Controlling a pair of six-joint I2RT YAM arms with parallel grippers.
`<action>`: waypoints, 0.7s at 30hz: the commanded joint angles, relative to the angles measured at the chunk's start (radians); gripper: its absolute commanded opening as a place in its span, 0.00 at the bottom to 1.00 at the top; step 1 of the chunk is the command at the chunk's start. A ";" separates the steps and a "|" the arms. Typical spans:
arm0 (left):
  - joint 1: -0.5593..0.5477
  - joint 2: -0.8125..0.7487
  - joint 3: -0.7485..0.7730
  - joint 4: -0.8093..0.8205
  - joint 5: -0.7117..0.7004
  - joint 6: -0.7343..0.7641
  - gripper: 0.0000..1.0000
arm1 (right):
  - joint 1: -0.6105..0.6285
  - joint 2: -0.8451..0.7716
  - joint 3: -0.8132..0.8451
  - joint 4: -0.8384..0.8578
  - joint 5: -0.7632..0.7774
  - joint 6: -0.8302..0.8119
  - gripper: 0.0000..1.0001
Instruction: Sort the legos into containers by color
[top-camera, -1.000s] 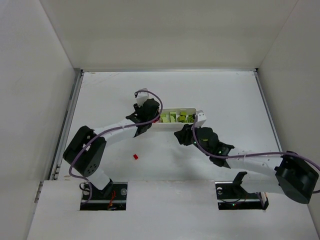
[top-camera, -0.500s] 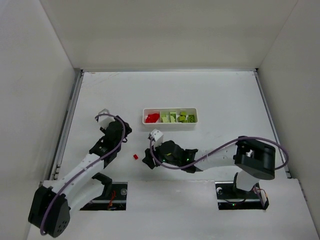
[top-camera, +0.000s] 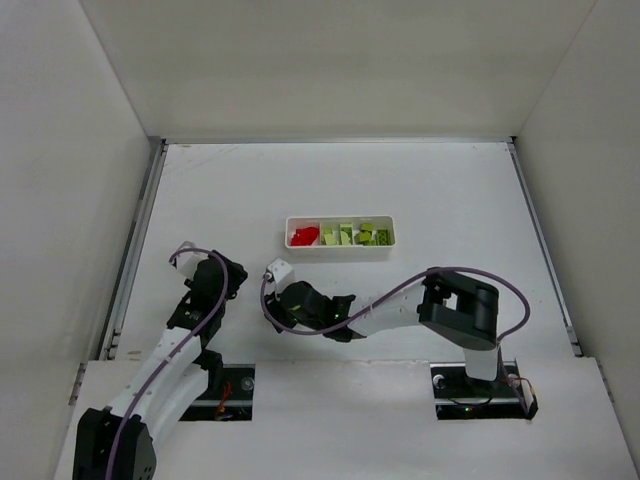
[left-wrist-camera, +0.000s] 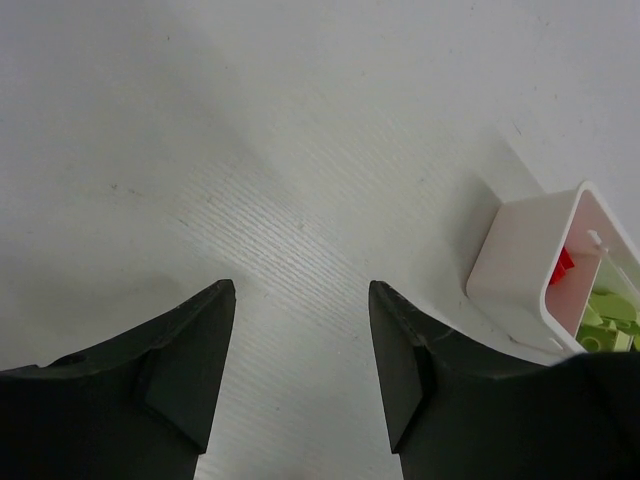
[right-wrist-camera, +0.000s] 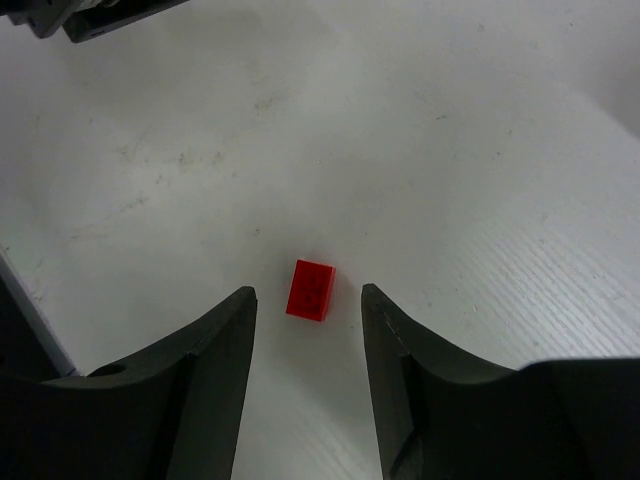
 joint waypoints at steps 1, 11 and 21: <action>0.015 -0.021 -0.019 0.033 0.039 -0.024 0.53 | 0.023 0.037 0.076 -0.043 0.043 -0.026 0.51; 0.020 -0.040 -0.038 0.056 0.041 -0.004 0.55 | 0.040 0.115 0.179 -0.172 0.116 -0.047 0.26; 0.013 -0.063 -0.039 0.051 0.041 0.008 0.58 | 0.029 0.005 0.155 -0.175 0.130 -0.038 0.20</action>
